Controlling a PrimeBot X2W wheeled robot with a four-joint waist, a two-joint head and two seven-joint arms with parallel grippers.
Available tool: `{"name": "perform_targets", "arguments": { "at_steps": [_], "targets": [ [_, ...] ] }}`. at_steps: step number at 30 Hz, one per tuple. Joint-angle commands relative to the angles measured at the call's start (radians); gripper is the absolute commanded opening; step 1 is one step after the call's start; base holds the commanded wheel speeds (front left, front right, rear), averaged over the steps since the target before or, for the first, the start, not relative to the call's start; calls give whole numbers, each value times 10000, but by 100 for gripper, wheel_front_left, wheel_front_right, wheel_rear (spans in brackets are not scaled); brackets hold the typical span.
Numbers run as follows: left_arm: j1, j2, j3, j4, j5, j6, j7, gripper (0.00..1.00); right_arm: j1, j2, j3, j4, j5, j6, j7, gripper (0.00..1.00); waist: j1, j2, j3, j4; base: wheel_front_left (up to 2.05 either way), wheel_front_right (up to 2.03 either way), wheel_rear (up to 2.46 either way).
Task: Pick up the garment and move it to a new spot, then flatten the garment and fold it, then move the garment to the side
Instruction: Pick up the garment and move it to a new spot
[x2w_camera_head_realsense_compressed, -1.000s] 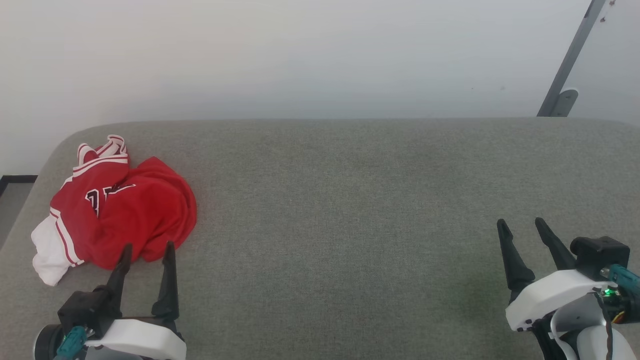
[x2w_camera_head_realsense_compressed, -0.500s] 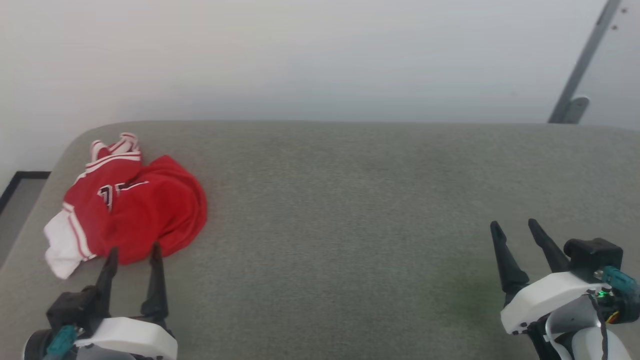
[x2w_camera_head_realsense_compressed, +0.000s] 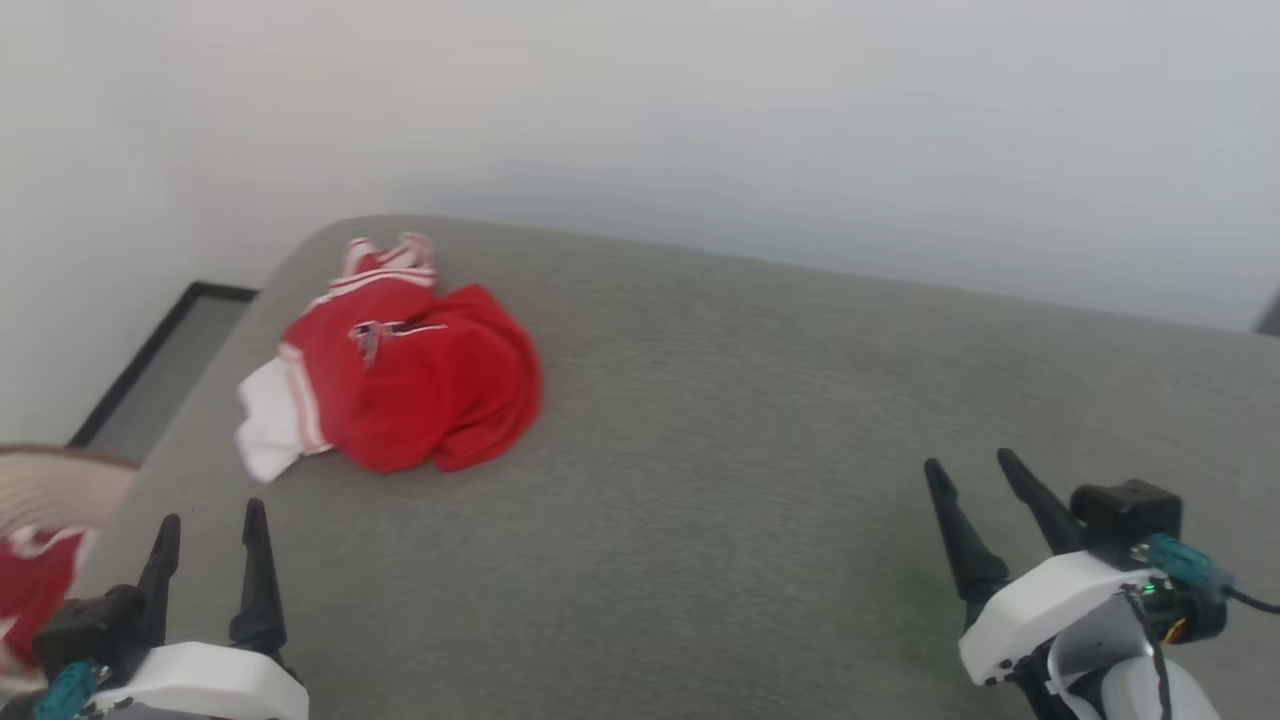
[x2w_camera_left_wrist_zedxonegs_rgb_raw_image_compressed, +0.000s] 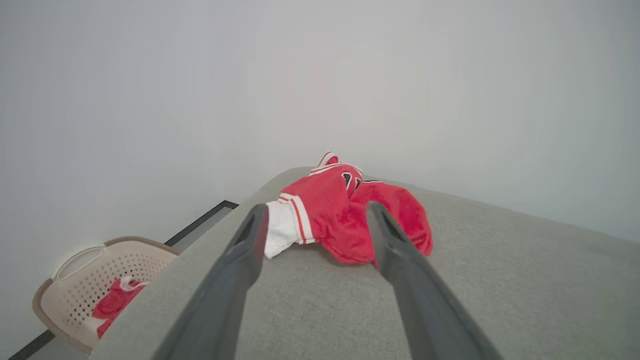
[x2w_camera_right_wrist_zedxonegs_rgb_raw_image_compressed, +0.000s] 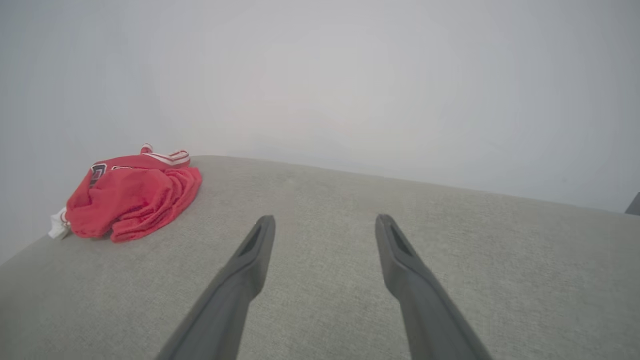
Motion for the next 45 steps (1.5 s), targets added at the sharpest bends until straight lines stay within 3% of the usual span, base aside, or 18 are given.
{"name": "perform_targets", "arguments": {
  "at_steps": [1, 10, 19, 27, 34, 45],
  "targets": [
    [86, 27, 20, -64, -49, 28, 35, 100, -39, -35, 71, 55, 34, -1, -4, 100, 0, 0, -112, 458, 0, 0, 0],
    [443, 169, 263, -375, -235, 185, 164, 100, -207, -3, 480, 220, 167, -3, -71, 100, 0, 0, -220, 1450, 0, 0, 0],
    [532, 155, 377, -506, -420, 241, 171, 100, -265, -50, 554, 275, 176, -1, -117, 100, 0, 0, -118, 1702, 0, 0, 0],
    [-130, 194, 273, -77, -613, -18, 184, 100, -479, -167, 423, 87, 101, -3, -102, 100, 0, 0, 430, 1240, 0, 0, 0],
    [-1717, 381, 141, 848, -754, -463, 212, 100, -875, -378, 369, -269, -7, -3, 27, 100, 0, 0, 1386, 534, 0, 0, 0],
    [-5212, 1106, 264, 3616, -1309, -1476, 556, 100, -1902, -817, 311, -856, -63, -3, 179, 100, 0, 0, 3748, -822, 0, 0, 0]
  ]
}}
